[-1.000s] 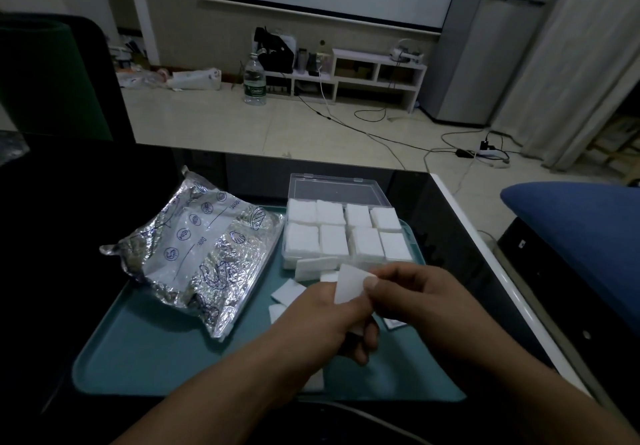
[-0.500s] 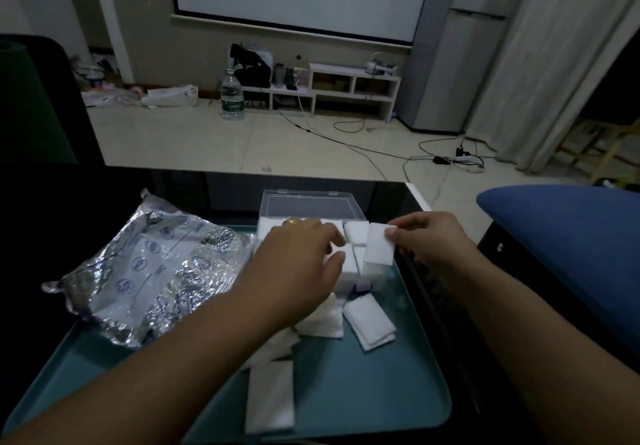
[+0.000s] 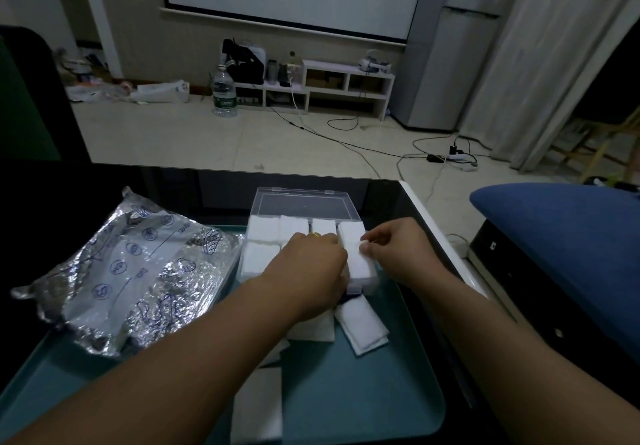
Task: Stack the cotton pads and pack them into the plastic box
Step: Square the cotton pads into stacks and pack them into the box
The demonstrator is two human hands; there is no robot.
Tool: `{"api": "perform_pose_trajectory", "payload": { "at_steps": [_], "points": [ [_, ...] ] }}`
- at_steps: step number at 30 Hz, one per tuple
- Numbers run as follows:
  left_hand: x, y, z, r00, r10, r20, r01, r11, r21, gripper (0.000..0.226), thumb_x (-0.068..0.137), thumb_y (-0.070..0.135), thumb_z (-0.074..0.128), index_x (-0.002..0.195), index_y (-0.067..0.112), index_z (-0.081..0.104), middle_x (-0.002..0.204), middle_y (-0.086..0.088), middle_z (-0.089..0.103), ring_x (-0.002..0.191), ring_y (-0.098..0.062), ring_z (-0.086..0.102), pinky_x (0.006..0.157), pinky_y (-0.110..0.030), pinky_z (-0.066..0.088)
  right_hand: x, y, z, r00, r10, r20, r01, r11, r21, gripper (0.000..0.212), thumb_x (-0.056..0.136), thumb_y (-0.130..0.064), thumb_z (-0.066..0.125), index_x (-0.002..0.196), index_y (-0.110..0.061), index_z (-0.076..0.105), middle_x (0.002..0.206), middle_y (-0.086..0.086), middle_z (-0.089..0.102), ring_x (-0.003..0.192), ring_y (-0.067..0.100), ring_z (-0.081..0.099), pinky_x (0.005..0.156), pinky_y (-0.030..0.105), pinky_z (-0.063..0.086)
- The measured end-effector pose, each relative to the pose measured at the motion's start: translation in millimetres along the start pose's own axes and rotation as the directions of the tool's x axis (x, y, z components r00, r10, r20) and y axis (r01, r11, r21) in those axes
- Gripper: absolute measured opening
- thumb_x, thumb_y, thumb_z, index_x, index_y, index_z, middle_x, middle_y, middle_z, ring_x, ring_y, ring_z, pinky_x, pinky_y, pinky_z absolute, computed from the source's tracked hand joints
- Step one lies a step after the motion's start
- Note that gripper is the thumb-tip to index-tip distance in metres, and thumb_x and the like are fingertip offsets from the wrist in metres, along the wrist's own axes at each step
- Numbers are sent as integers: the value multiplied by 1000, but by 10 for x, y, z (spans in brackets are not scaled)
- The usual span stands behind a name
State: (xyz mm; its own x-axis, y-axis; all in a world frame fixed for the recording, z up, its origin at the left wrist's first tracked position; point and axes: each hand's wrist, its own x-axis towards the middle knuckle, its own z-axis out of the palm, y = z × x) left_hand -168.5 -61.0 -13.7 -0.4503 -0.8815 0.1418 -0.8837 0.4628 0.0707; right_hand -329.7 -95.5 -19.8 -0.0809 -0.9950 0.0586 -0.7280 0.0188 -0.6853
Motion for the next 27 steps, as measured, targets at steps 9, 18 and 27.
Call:
{"api": "perform_pose_trajectory", "payload": {
  "at_steps": [9,18,27],
  "points": [
    [0,53,19,999,18,34,-18,1000,9,36,96,41,49,121,18,62,115,-7,55,105,-25,50,87,-35,37,-21,68,105,996,-59,-72,44,979,-198,26,83,-25,74,108,-18,68,101,0,66,86,12,61,76,26,53],
    [2,61,9,999,-6,50,8,999,-33,40,96,41,48,126,19,60,120,-7,54,110,-24,48,92,-36,38,-73,148,148,990,-92,-110,71,981,-181,21,89,-30,66,107,-21,60,102,0,58,86,10,56,69,22,45],
    [-112,65,-139,999,-12,-53,6,994,-106,31,97,35,46,123,22,57,121,-1,57,105,-22,54,89,-35,43,-278,42,-158,948,-174,-268,165,985,-56,4,92,-22,59,92,-23,63,89,-6,63,82,5,59,75,24,52]
  ]
}}
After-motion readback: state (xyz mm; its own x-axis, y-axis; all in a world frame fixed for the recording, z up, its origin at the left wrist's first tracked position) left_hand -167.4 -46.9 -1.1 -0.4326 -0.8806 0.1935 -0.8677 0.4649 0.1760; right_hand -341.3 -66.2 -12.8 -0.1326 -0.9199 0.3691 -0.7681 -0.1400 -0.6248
